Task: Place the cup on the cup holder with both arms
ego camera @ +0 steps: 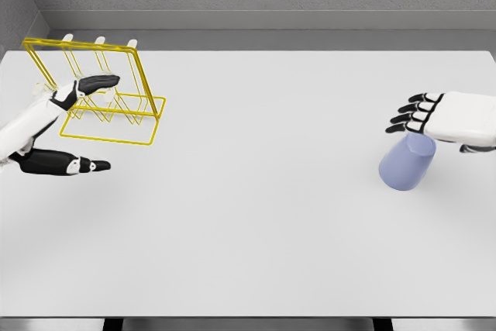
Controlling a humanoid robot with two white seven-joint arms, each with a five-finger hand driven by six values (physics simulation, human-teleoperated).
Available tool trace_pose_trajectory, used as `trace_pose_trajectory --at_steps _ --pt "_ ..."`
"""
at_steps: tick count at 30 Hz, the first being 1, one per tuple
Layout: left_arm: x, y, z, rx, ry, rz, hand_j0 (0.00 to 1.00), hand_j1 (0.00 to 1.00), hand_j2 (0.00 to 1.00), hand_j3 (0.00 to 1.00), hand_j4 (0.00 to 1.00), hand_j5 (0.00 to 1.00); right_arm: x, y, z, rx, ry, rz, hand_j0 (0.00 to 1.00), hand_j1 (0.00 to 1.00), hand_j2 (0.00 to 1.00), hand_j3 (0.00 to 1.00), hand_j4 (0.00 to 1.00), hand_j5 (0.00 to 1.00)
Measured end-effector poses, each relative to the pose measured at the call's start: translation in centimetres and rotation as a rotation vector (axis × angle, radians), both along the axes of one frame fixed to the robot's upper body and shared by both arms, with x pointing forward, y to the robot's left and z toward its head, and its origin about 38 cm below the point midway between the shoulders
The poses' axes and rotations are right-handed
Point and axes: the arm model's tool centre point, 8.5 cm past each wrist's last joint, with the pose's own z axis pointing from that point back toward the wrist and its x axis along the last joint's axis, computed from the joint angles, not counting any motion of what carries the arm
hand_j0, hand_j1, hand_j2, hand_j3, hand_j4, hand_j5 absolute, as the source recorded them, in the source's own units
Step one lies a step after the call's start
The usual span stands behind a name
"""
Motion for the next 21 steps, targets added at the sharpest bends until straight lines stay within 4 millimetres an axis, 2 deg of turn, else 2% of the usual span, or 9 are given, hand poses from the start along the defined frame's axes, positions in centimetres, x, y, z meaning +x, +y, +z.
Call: trace_pose_trajectory --at_steps 5,11,19,21 --pt "-0.9 -3.2 -3.6 -0.049 0.113 -0.088 1.00 1.00 1.00 1.00 1.00 1.00 0.6 0.7 -1.8 0.009 0.021 0.000 1.00 1.00 1.00 1.00 1.00 1.00" --pt "-2.2 -5.3 -6.2 -0.109 0.231 -0.156 1.00 1.00 1.00 1.00 1.00 1.00 0.7 1.5 -3.5 0.007 0.050 0.014 1.00 1.00 1.00 1.00 1.00 1.00" --pt "-2.4 -5.0 -6.5 -0.316 0.386 -0.176 1.00 1.00 1.00 1.00 1.00 1.00 0.7 2.0 -4.9 -0.008 0.074 0.019 1.00 1.00 1.00 1.00 1.00 1.00" --pt "-2.3 -5.0 -6.4 -0.352 0.407 -0.179 1.00 1.00 1.00 1.00 1.00 1.00 0.7 2.0 -5.0 -0.012 0.076 0.020 0.93 0.93 0.93 0.93 0.93 0.93"
